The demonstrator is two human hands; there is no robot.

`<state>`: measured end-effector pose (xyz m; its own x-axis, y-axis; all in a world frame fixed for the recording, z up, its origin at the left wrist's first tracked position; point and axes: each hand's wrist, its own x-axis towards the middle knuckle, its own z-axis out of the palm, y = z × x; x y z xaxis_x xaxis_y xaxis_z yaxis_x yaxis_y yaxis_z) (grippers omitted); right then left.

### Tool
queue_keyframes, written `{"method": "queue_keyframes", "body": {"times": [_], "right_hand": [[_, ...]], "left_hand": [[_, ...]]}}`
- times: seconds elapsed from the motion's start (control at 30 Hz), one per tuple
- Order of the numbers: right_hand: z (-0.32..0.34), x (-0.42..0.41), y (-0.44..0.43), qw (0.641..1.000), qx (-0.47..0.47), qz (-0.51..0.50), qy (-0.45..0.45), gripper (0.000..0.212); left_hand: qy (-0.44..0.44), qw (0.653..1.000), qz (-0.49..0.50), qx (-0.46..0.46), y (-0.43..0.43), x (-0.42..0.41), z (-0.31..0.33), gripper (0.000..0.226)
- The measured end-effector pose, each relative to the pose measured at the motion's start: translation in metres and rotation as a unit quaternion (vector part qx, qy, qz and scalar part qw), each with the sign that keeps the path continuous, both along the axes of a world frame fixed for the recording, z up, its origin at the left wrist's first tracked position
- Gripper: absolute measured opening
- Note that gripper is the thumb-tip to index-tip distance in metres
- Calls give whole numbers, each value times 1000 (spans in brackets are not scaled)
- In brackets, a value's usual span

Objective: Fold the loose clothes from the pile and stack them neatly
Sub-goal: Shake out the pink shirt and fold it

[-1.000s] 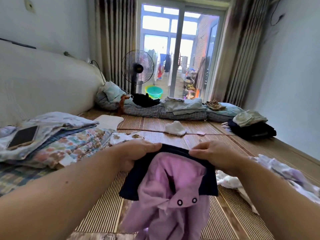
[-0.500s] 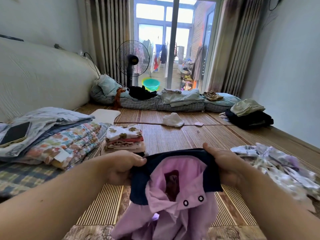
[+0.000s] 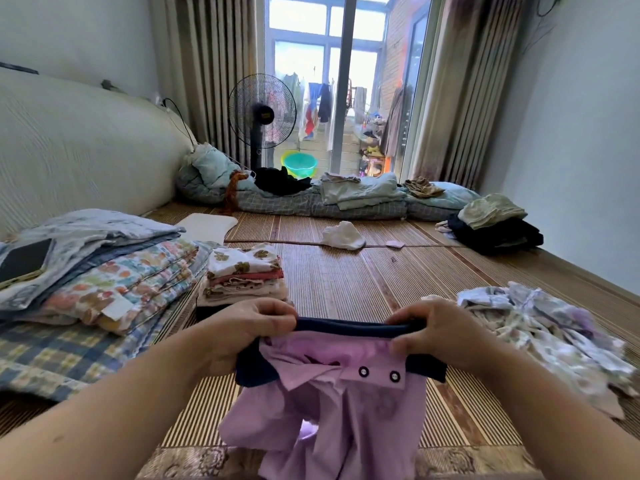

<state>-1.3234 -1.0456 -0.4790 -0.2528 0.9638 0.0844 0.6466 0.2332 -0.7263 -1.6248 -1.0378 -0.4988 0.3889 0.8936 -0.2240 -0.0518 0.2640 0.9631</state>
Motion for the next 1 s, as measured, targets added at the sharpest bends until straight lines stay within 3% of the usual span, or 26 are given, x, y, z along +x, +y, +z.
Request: {"method": "queue_keyframes", "body": {"times": [0.07,0.1,0.17,0.2,0.27,0.4,0.47,0.53,0.6,0.67,0.77,0.9,1.0], "right_hand": [[0,1,1,995,16,0,-100,21],[-1,1,3,991,31,1,-132,18],[-4,2,7,973,87,5,-215,13],[-5,2,8,959,118,6,-256,14],[-4,2,10,951,152,-3,-268,18],[1,-4,12,983,142,-65,-94,28],[7,-8,14,983,105,-127,84,25],[15,-13,16,957,46,-143,248,24],[24,-15,20,932,30,-144,330,24],[38,-15,26,925,53,-140,349,22],[67,-18,29,927,125,-118,334,22],[112,-14,26,932,201,-96,285,24],[138,-2,31,947,194,-63,248,14]], "left_hand": [[238,966,-2,104,-1,2,8,30],[356,920,7,162,0,4,10,26],[502,813,49,291,3,5,12,17],[529,770,78,347,5,5,11,11],[541,719,123,419,12,2,8,8],[590,668,136,432,18,-6,9,14],[589,673,145,424,19,-7,16,20],[490,776,158,364,21,-10,27,25],[350,875,152,298,19,-10,39,27],[274,903,162,289,17,-10,50,27],[268,885,180,335,17,-7,75,34],[360,787,168,473,18,-7,124,31],[400,748,155,506,32,-11,152,27]]}}
